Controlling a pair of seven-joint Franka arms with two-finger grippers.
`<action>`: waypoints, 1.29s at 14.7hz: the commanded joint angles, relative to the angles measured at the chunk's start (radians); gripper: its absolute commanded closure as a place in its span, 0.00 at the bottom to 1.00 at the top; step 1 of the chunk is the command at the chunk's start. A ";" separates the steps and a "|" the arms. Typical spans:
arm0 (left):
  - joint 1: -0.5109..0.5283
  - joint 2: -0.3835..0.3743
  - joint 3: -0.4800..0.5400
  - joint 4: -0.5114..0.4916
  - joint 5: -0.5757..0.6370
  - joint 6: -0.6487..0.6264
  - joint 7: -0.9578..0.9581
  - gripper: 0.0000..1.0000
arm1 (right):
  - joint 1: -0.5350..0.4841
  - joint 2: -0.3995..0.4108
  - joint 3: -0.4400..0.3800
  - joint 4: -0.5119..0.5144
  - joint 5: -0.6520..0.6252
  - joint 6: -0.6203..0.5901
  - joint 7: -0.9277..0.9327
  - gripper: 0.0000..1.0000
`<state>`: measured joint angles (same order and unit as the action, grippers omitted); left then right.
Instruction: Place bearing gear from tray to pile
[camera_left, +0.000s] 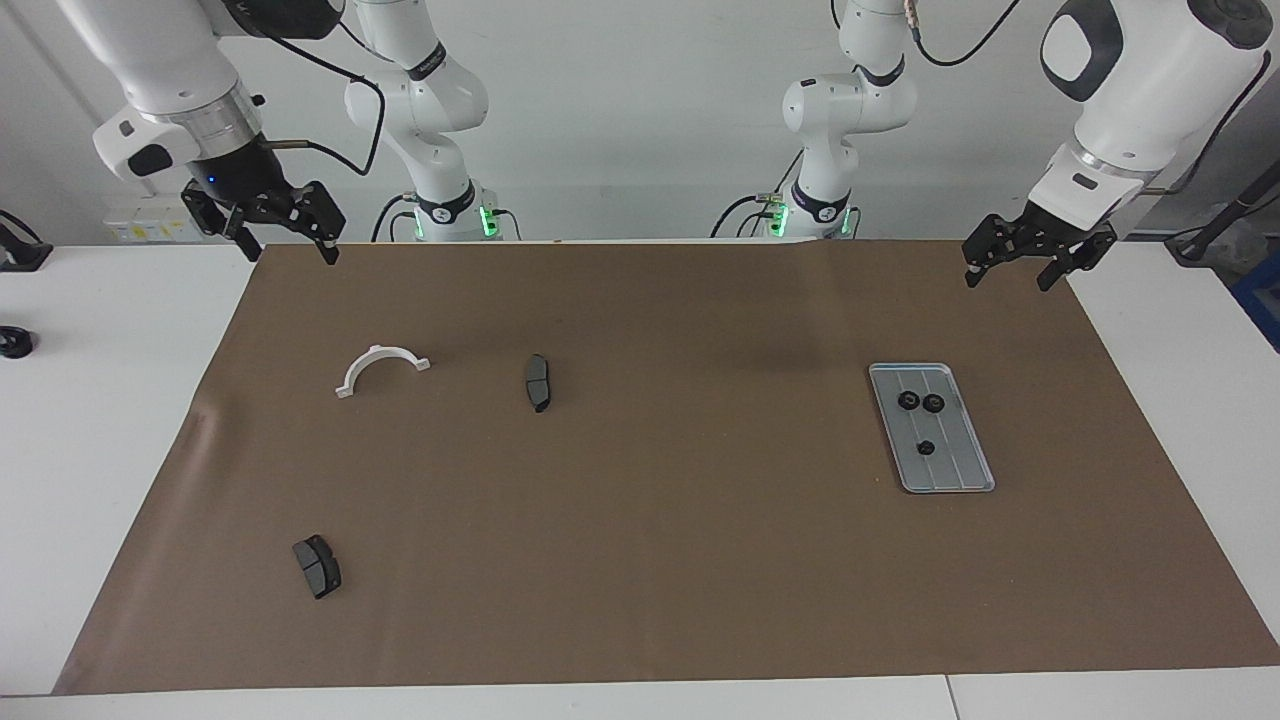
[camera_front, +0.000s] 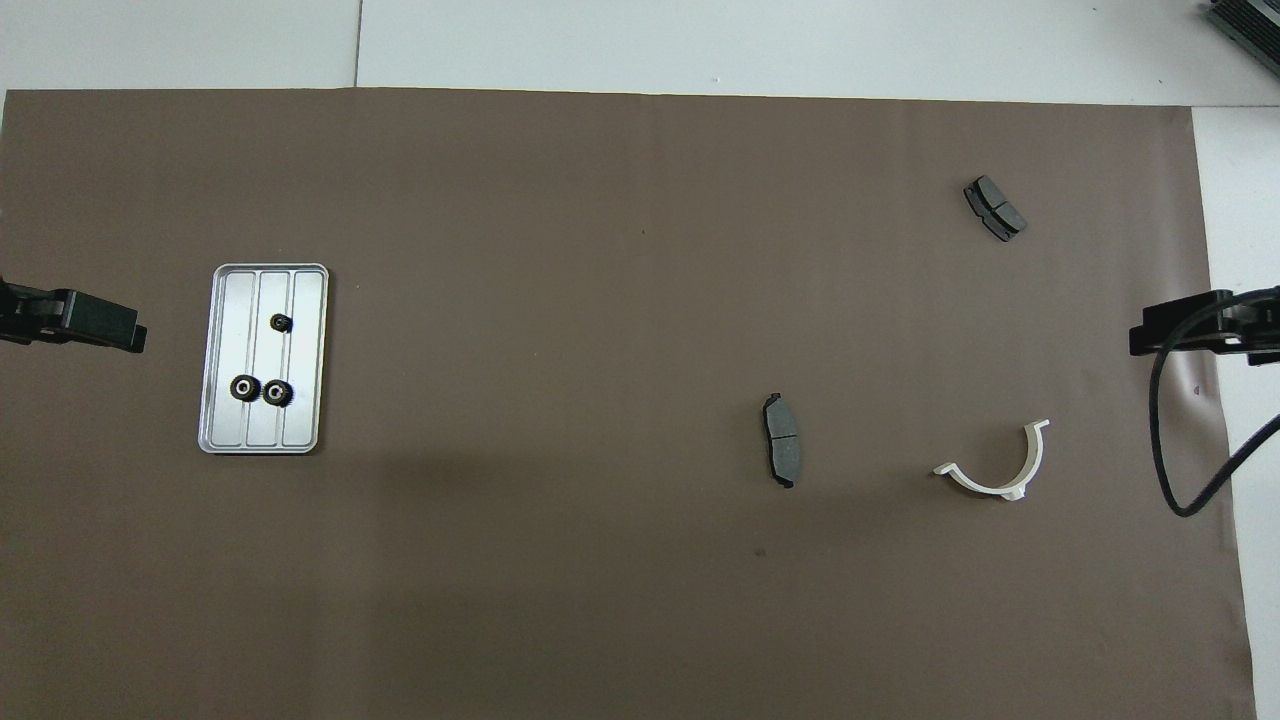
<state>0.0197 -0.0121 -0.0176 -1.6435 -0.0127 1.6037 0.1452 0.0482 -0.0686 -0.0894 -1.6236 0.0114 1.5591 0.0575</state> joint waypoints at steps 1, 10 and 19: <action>0.002 -0.039 -0.004 -0.061 0.023 0.068 -0.009 0.00 | -0.011 -0.003 0.011 0.001 0.002 -0.004 0.008 0.00; 0.029 -0.075 -0.001 -0.357 0.019 0.422 0.036 0.00 | -0.011 -0.003 0.011 0.001 0.002 -0.004 0.008 0.00; 0.078 0.015 -0.001 -0.554 -0.007 0.720 0.102 0.00 | -0.011 -0.003 0.011 0.001 0.002 -0.004 0.008 0.00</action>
<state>0.0709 0.0037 -0.0090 -2.1382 -0.0127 2.2406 0.2232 0.0482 -0.0686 -0.0894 -1.6236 0.0114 1.5591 0.0575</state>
